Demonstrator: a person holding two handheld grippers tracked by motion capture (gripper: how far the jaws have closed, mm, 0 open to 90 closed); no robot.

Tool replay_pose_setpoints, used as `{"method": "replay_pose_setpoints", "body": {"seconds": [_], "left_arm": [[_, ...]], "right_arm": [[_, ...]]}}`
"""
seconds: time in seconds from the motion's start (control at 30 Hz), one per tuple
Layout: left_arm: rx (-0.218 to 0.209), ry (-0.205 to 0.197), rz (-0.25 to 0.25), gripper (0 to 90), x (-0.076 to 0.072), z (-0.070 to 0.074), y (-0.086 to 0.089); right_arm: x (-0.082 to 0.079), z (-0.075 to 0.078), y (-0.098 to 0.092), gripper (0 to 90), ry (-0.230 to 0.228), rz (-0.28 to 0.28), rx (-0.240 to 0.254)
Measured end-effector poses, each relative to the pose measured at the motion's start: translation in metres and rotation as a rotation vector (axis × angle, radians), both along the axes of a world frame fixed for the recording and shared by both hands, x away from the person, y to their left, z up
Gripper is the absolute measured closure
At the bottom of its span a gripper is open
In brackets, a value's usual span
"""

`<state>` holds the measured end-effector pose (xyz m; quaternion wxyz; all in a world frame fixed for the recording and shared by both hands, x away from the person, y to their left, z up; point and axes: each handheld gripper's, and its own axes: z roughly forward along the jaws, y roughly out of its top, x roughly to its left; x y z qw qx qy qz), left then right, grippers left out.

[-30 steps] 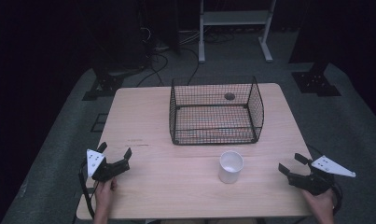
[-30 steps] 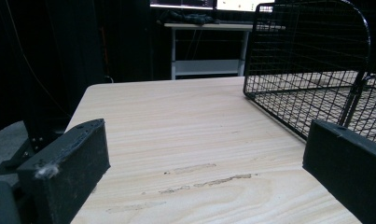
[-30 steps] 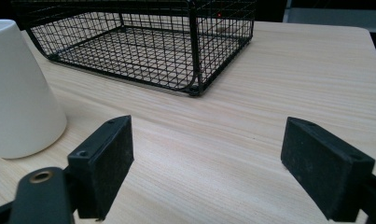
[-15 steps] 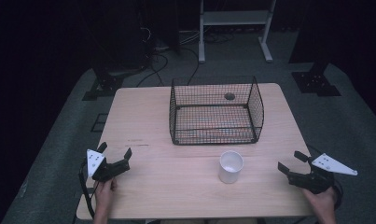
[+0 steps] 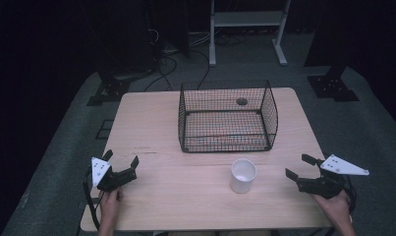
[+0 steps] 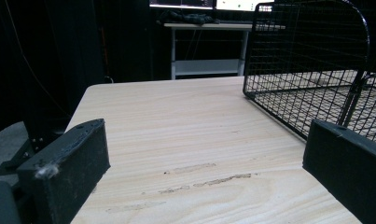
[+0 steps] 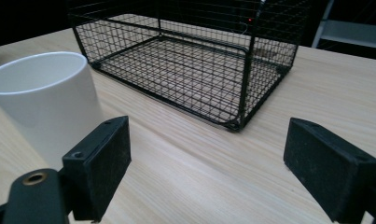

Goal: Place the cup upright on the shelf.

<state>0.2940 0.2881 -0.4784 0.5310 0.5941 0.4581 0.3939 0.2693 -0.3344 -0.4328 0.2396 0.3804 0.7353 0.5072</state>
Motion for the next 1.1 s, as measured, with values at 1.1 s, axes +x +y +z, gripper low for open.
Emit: {"method": "replay_pose_setpoints", "body": {"seconds": [1.1], "left_arm": [[-0.002, 0.0, -0.001, 0.0, 0.0, 0.0, 0.0]], "right_arm": [[-0.004, 0.016, 0.045, 11.7, 0.006, 0.162, -0.038]]}}
